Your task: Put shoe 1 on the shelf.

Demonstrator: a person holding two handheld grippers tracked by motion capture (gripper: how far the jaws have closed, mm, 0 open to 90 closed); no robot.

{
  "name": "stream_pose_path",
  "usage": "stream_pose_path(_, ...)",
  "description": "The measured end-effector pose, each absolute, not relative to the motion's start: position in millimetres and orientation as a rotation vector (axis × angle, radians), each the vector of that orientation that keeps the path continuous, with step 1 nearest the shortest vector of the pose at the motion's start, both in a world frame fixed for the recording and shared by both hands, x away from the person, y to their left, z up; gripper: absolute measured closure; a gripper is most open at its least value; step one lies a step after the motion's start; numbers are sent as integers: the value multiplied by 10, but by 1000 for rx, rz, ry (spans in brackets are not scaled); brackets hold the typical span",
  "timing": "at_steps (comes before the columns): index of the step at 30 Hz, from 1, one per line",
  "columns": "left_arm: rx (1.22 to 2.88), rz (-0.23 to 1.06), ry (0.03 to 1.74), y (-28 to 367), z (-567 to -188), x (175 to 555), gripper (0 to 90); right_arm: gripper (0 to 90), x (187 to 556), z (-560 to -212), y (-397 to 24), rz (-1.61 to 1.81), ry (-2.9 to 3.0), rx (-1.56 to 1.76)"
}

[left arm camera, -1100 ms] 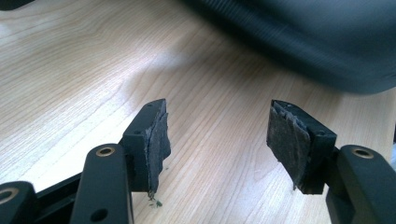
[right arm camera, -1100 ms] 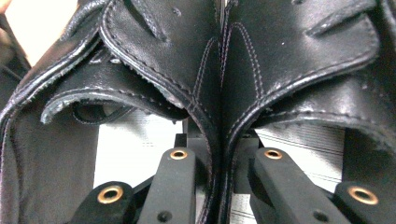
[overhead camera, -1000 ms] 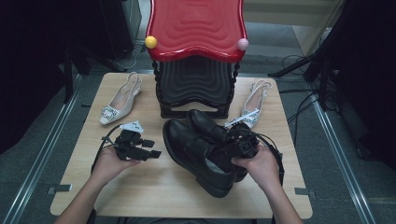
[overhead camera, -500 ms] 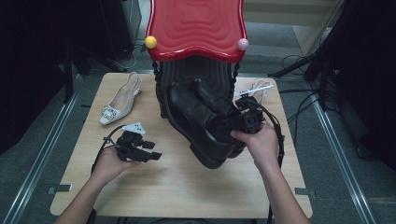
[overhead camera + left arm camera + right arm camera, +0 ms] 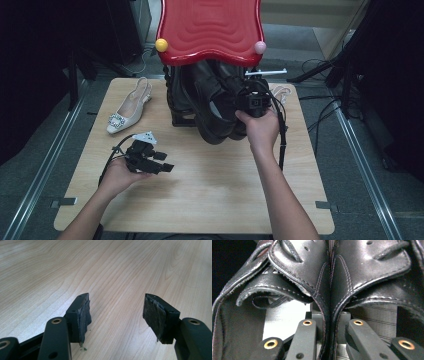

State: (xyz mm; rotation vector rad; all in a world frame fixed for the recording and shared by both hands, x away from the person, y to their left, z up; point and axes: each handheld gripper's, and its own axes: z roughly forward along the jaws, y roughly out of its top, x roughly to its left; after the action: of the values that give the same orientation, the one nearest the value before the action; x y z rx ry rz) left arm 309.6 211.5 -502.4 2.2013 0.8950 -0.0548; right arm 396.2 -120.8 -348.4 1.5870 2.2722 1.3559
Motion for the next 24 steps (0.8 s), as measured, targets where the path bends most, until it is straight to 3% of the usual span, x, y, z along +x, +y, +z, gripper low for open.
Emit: stream_pose_path(24, 2208, -70, 880, 2085, -5042, 3094, 385, 826, 4266, -3763, -737, 1392, 1926, 1738)
